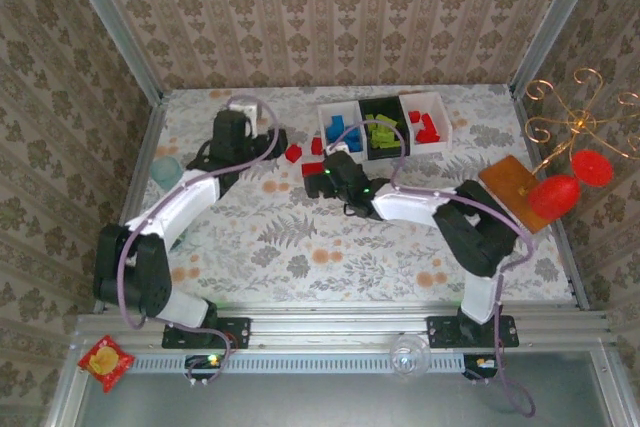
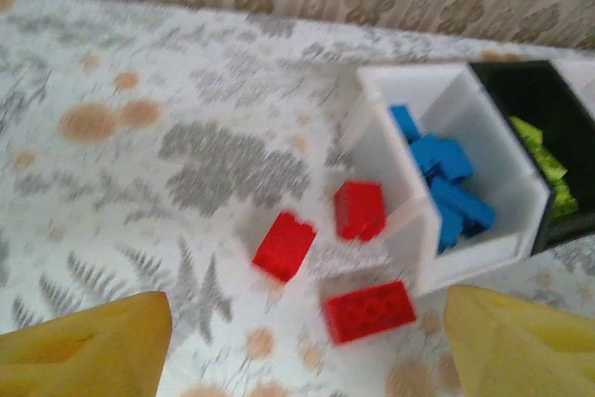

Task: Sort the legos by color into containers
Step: Pick up the lego from the center of the table.

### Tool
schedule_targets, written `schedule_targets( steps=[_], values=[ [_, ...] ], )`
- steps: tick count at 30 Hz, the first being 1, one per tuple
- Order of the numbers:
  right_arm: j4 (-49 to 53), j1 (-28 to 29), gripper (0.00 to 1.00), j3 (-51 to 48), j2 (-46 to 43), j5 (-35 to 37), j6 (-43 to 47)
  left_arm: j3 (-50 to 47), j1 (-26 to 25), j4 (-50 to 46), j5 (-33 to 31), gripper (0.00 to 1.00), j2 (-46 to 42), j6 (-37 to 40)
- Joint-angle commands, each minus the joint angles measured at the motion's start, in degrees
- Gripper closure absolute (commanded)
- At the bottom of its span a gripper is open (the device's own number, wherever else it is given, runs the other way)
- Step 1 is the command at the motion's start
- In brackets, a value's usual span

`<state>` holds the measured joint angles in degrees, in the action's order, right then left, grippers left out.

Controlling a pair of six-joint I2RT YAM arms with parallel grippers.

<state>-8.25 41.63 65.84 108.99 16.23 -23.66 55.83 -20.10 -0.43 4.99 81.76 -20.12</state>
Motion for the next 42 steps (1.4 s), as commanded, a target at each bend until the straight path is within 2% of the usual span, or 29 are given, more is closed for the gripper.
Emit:
schedule_targets(
  steps=[1,5,11,17,23,37,42],
  values=[
    [2.4,0.2,0.0,5.1,5.0,3.7,-1.9,-6.3,1.8,2.8,2.5,0.2,-5.5,-4.1],
    [4.5,0.5,0.01,10.0,10.0,4.5,-2.4,-12.1,2.9,3.0,2.5,0.18,-10.9,-4.6],
    [7.8,1.0,0.03,16.2,15.1,5.3,-2.3,-15.2,4.1,1.2,1.4,0.18,-15.4,-4.4],
    [9.6,1.0,0.06,19.9,18.7,6.6,-3.1,-16.8,5.5,0.7,1.4,0.18,-17.2,-4.5],
    [10.1,1.0,0.12,22.4,21.2,6.9,-3.2,-17.1,5.9,1.1,2.1,0.18,-17.3,-4.4],
    [12.8,0.5,0.34,24.6,22.2,5.6,-3.7,-18.3,6.0,2.3,3.1,0.18,-18.5,-4.9],
    [6.3,0.4,0.4,17.6,15.2,-0.6,-2.9,-18.5,6.1,2.4,3.0,0.18,-18.5,-4.7]
  ],
)
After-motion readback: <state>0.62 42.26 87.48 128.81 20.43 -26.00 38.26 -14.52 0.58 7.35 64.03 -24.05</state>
